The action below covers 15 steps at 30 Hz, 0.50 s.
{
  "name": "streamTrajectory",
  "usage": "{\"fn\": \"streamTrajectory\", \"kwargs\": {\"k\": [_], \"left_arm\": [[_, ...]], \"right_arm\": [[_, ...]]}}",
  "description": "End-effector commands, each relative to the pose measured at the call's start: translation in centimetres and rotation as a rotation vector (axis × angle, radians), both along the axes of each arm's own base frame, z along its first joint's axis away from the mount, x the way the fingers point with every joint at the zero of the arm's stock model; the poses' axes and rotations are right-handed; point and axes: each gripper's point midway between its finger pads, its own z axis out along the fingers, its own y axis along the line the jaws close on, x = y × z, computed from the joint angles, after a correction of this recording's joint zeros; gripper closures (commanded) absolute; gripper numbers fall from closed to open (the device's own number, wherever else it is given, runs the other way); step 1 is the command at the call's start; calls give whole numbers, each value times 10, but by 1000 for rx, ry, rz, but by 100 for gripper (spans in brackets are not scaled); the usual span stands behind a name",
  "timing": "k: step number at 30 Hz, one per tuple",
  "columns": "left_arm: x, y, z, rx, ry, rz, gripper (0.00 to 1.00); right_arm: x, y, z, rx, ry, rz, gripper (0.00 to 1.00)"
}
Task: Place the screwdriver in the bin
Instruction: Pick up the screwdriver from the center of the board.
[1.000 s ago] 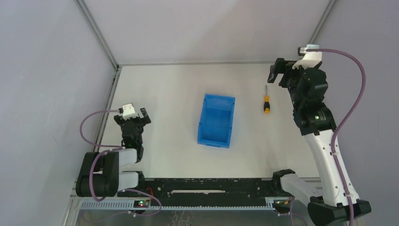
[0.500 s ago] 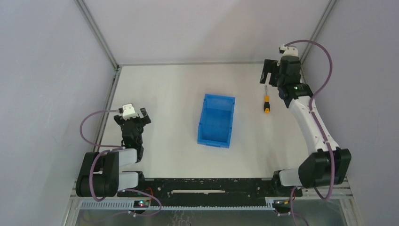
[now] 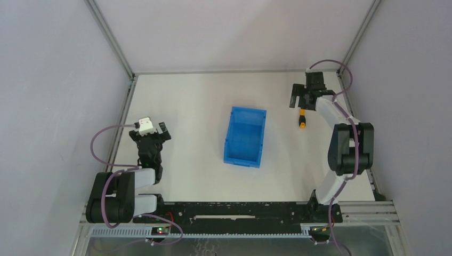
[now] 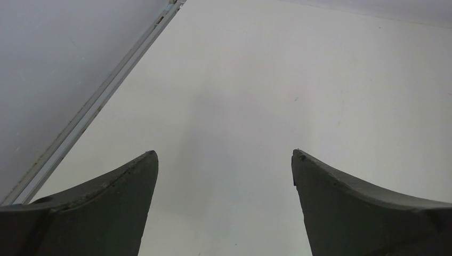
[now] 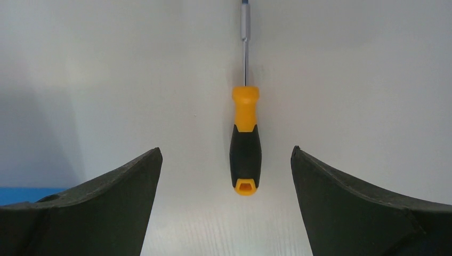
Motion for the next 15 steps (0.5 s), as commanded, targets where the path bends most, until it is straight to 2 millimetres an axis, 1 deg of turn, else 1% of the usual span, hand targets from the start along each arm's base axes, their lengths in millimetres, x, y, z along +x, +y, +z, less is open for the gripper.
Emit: {"fn": "streamTrajectory", "kwargs": {"k": [1,3,6,7,8,14,15], "left_arm": [[10,2,27,24,-73,10,0],[10,2,27,24,-74,10,0],[10,2,26,25,-73,9,0],[10,2,27,24,-75,10,0],[10,2,26,24,-74,9,0],[10,2,26,24,-73,9,0],[10,2,27,24,-74,10,0]], "right_arm": [[11,0,-17,33,46,-11,0],[11,1,-35,39,90,-9,1],[11,3,-52,46,130,-7,1],[10,-6,-56,50,137,-27,2],[10,-9,-60,55,146,-33,3],[6,-13,-82,103,206,-48,13],[6,-13,-86,117,215,-46,17]]}}
